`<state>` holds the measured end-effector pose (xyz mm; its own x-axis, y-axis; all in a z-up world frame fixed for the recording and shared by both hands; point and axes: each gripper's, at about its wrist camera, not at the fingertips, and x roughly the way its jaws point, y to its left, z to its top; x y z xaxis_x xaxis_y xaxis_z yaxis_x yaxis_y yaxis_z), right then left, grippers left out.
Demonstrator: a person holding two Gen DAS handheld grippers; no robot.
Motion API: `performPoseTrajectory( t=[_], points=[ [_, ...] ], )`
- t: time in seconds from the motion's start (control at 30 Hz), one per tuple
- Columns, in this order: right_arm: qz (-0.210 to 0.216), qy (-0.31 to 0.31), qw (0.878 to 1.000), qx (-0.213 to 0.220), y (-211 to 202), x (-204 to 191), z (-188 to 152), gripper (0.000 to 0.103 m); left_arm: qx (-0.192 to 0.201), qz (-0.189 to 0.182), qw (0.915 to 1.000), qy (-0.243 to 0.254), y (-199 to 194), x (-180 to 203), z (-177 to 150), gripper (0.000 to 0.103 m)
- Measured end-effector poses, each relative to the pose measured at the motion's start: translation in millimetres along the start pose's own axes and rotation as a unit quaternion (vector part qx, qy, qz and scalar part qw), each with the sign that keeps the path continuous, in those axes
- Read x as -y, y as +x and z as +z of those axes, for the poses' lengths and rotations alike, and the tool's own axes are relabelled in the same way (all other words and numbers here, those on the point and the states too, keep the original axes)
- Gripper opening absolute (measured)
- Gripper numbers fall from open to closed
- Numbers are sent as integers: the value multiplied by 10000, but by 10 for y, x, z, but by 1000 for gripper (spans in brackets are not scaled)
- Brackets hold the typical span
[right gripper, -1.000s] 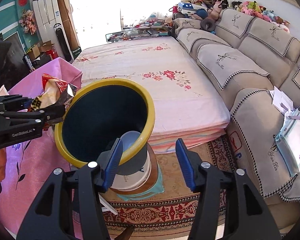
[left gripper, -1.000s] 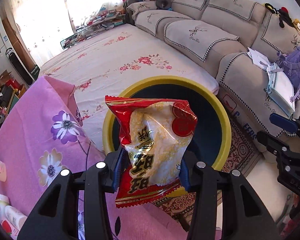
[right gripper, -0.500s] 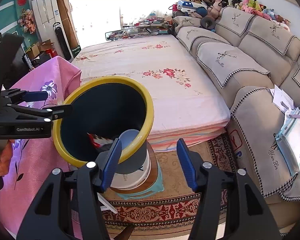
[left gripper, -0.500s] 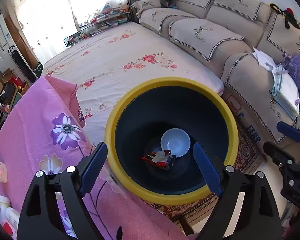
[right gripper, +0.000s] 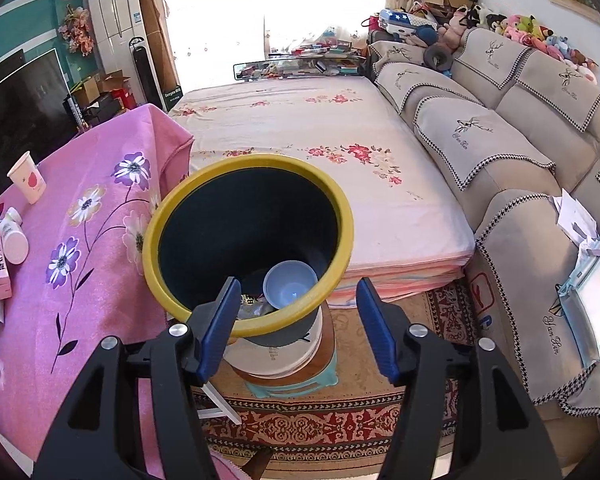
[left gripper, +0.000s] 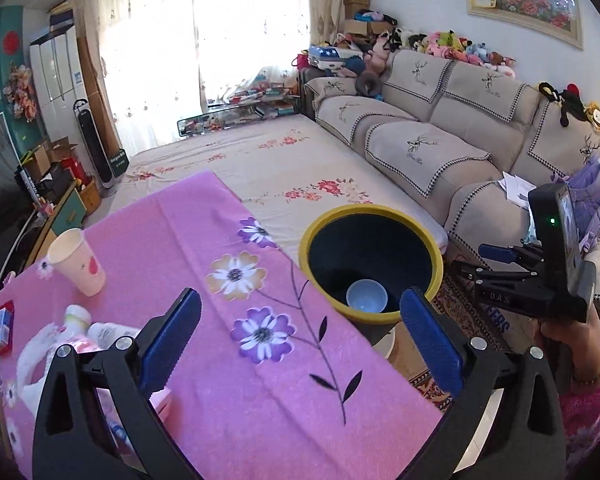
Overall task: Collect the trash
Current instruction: 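Grasp the pink milk carton with the right gripper and lift it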
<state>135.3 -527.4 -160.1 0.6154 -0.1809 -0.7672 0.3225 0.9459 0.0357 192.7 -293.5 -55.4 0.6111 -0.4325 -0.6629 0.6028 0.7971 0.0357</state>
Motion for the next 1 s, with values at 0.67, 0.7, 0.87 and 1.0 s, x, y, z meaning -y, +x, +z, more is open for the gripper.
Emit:
performPoseTrajectory(
  t=[0.67,0.7,0.87,1.0],
  points=[
    [2101,-2114,9545,-109,-181,-2554,30,61,175,2134,9672,-1368,-1602,-1699,-1544,98],
    [2214,-2210,9498,-55,-223,-2689,37,61,195,2152,9660,-1420,-1639,-1742,-1576,98],
    [2340,-2768,9319,113,-359,-3348,-61,61,247,2129,9634,-1612,-1750,-1905,-1746,98],
    [2017,-3115,9285,149,-271,-3649,-143,59,251,2076,9633,-1686,-1738,-1938,-1774,98]
  ],
)
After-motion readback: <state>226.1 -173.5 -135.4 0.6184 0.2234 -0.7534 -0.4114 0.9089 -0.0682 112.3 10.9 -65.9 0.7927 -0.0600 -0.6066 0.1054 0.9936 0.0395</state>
